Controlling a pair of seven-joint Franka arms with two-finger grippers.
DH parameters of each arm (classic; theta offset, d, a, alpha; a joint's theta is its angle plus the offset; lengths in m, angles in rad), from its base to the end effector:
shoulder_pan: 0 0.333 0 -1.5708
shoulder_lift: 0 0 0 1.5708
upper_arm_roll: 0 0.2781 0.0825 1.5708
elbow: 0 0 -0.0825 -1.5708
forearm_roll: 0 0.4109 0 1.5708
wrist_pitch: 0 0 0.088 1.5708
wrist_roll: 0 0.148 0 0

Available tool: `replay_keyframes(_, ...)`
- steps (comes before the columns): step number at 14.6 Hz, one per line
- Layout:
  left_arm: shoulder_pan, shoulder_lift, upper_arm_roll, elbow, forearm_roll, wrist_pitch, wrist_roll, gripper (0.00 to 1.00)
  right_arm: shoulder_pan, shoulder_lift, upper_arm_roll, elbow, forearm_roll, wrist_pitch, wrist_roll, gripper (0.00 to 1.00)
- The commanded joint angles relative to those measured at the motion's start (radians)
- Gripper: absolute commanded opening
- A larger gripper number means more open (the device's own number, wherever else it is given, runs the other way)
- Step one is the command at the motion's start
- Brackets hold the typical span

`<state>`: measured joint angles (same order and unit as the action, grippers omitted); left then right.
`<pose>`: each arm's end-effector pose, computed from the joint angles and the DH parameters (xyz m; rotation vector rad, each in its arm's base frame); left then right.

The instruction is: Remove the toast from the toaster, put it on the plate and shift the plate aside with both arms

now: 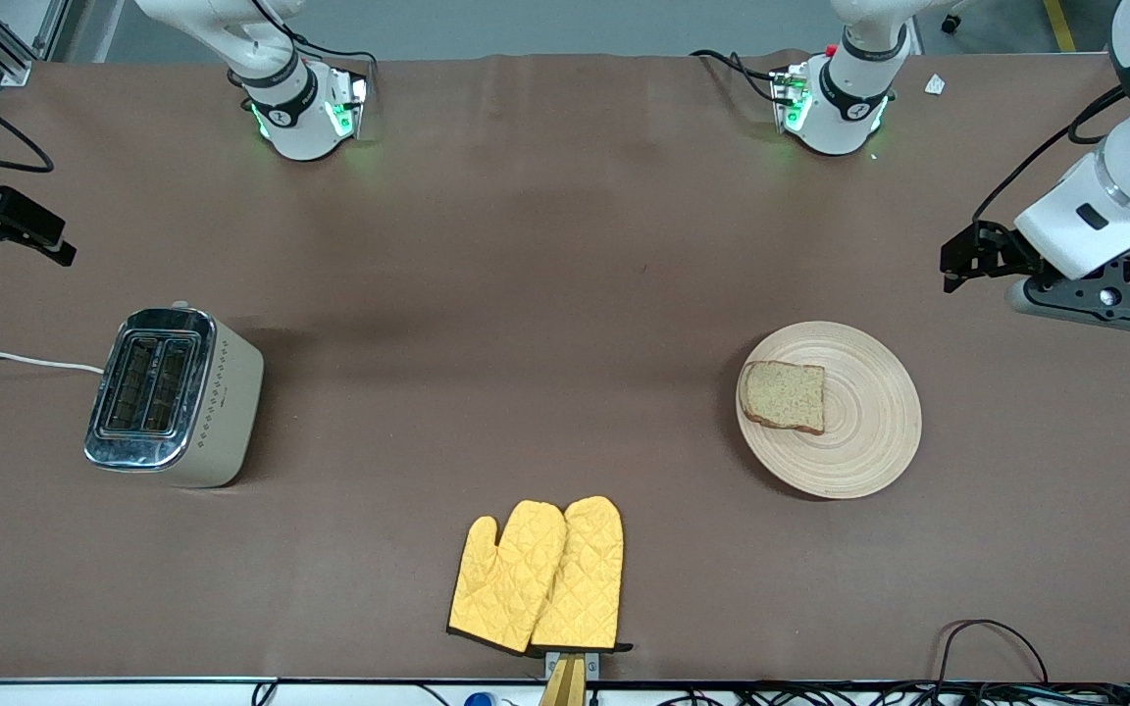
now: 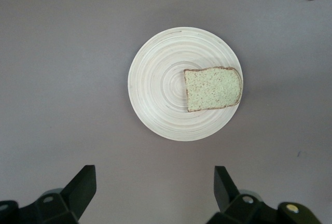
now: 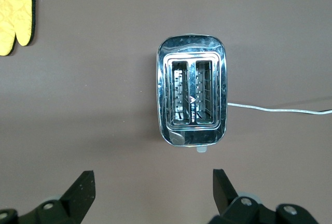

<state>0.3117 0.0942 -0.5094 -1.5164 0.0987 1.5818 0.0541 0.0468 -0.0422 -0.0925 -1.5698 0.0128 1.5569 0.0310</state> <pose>0.5966 -0.0946 0.5248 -3.0631 0.3884 0.0202 0.5694 -0.0250 0.5691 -3.1225 0.1192 -0.0457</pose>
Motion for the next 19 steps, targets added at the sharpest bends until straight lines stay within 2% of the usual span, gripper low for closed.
replay_keyframes(1, -0.073, -0.028, 0.091, -0.018, 0.007, 0.007, 0.032, 1.0, -0.002, 0.01, 0.002, 0.019, -0.007, -0.012, 0.006, 1.0)
replay_keyframes(3, -0.202, -0.03, 0.243, -0.015, -0.002, 0.006, 0.058, 1.0, -0.002, 0.01, 0.002, 0.019, -0.007, -0.012, 0.006, 1.0)
replay_keyframes(6, -0.253, -0.036, 0.299, -0.001, -0.033, 0.006, 0.058, 1.0, -0.002, 0.01, 0.002, 0.019, -0.007, -0.011, 0.006, 1.0)
replay_keyframes(9, -0.345, -0.036, 0.409, 0.004, -0.037, 0.006, 0.047, 1.0, -0.004, 0.01, 0.002, 0.019, -0.007, -0.012, 0.006, 1.0)
replay_keyframes(16, -0.348, -0.048, 0.416, -0.007, -0.07, 0.01, -0.003, 1.0, 0.001, 0.01, 0.002, 0.019, -0.007, -0.012, 0.012, 1.0)
replay_keyframes(19, -0.384, -0.05, 0.414, 0.005, -0.059, 0.009, -0.112, 1.0, 0.001, 0.01, 0.002, 0.019, -0.007, -0.012, 0.01, 1.0)
